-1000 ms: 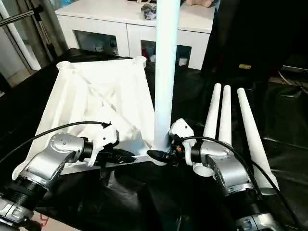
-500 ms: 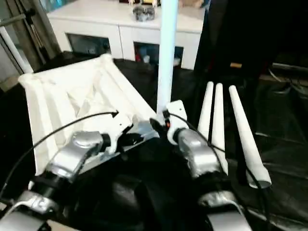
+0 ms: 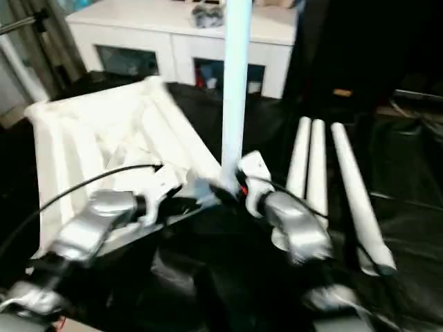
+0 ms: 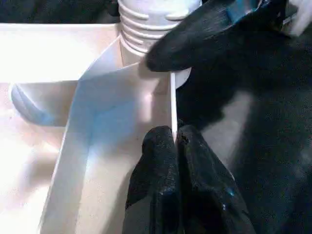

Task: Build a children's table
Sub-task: Rotate leg to tighten

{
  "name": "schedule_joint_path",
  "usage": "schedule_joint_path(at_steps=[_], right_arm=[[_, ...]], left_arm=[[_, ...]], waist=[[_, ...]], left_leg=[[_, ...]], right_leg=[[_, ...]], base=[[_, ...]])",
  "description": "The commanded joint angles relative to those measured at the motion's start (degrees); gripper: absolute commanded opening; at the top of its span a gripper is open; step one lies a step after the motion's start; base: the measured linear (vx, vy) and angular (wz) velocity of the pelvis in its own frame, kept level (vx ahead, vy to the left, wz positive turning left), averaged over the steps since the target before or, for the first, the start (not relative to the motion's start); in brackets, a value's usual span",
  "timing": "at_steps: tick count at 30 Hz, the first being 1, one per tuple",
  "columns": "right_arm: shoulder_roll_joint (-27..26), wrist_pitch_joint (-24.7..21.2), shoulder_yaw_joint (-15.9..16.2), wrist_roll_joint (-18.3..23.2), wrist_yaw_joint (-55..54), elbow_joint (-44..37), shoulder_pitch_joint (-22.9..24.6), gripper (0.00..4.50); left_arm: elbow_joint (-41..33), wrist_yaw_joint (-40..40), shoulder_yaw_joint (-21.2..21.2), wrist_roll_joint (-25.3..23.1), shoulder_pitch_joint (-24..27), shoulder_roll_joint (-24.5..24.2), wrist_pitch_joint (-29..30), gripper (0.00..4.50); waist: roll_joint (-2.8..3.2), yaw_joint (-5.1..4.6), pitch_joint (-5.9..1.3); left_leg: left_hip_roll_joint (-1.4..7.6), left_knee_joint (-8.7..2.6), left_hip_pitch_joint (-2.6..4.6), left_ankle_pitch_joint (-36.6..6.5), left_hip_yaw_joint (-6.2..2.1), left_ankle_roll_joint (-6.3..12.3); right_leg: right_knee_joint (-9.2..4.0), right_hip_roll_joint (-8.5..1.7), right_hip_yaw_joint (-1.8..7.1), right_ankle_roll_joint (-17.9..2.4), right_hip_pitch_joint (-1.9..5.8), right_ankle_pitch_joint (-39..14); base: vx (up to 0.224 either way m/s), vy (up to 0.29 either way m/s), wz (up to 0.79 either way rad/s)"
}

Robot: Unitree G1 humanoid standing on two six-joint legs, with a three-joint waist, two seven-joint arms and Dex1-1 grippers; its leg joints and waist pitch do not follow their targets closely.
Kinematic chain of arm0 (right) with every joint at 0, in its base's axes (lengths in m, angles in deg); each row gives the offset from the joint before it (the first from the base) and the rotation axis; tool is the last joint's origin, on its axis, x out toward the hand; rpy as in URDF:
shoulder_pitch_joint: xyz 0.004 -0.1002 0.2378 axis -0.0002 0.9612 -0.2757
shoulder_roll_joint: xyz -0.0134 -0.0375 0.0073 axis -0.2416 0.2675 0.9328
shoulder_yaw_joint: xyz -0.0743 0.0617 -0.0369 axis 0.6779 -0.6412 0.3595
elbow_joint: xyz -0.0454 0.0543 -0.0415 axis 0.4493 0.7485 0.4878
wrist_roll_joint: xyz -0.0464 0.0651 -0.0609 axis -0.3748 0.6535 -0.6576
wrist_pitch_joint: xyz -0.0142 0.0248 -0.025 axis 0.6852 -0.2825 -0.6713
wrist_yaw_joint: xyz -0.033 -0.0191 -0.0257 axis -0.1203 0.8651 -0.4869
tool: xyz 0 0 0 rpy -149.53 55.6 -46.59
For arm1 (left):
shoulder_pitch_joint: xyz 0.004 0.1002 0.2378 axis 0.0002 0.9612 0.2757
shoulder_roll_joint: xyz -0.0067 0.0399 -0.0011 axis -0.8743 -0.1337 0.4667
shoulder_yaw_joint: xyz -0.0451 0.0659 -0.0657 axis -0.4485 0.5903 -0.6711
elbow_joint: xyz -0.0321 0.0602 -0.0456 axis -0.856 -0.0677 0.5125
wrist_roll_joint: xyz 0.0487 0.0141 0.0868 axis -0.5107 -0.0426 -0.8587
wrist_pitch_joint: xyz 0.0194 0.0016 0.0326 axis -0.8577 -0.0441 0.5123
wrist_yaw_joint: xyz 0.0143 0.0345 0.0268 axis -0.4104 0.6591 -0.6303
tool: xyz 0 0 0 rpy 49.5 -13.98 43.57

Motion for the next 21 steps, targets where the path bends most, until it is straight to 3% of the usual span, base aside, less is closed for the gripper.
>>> schedule_joint_path(at_steps=[1, 4, 8, 12, 18, 21], right_arm=[[0.0, -0.7, 3.8, 1.8, 5.8, -3.3, 0.9, 3.75], [4.0, -2.3, 5.7, 2.6, 11.7, -7.0, 3.1, 3.52], [5.4, -4.0, 6.1, 3.4, 14.3, -9.3, 4.1, 3.21], [5.9, -5.3, 6.5, 4.2, 15.4, -10.7, 4.7, 2.93], [3.2, -6.2, 5.5, 3.6, 11.7, -9.7, 4.6, 2.75], [0.2, -4.8, 4.2, 0.3, 3.2, -4.9, 2.8, 2.75]], left_arm=[[-2.8, 2.4, 1.5, 2.1, -0.9, 0.9, -2.4, 0.0], [-1.9, 5.1, 2.1, 1.7, -0.7, -1.2, -4.0, 0.0], [-2.1, 7.2, 2.3, 2.4, -0.7, -2.2, -4.2, 0.0], [-2.3, 8.6, 2.4, 2.6, -0.7, -2.8, -4.4, 0.0], [-2.0, 7.0, 1.8, 2.6, -0.8, -1.8, -3.9, 0.0], [-1.1, 3.5, 1.0, 2.0, -1.5, -0.3, -3.1, 0.0]], waist=[[-0.19, 0.04, -3.57], [-0.28, 0.51, -3.46], [-0.32, 1.03, -3.31], [-0.3, 1.0, -3.36], [-0.39, 0.9, -3.43], [-0.44, 0.5, -3.25]], left_leg=[[1.61, -3.82, 0.44, -8.5, -0.12, 5.2], [1.58, -3.91, 0.54, -10.1, -0.08, 4.61], [1.66, -4.07, 0.75, -11.8, -0.08, 3.33], [1.65, -4.14, 0.59, -11.5, -0.19, 2.94], [1.58, -4.07, 0.44, -10.4, -0.22, 2.93], [1.45, -4.2, 0.34, -11.2, -0.21, 1.88]], right_leg=[[-3.21, -2.87, 2.86, -13.7, 3.26, -6.6], [-3.47, -2.94, 2.86, -13.0, 3.32, -9.6], [-3.89, -3.18, 2.99, -11.8, 3.01, -13.9], [-3.79, -3.08, 2.95, -11.6, 3.09, -13.5], [-3.63, -3.14, 2.9, -11.9, 3.16, -12.6], [-3.78, -3.17, 2.86, -11.6, 2.97, -14.5]], base=[[0.0, 0.0, 0.0], [0.0, 0.0, 0.0], [0.0, 0.0, 0.0], [0.0, 0.0, 0.0], [0.0, 0.0, 0.0], [0.0, 0.0, 0.0]])
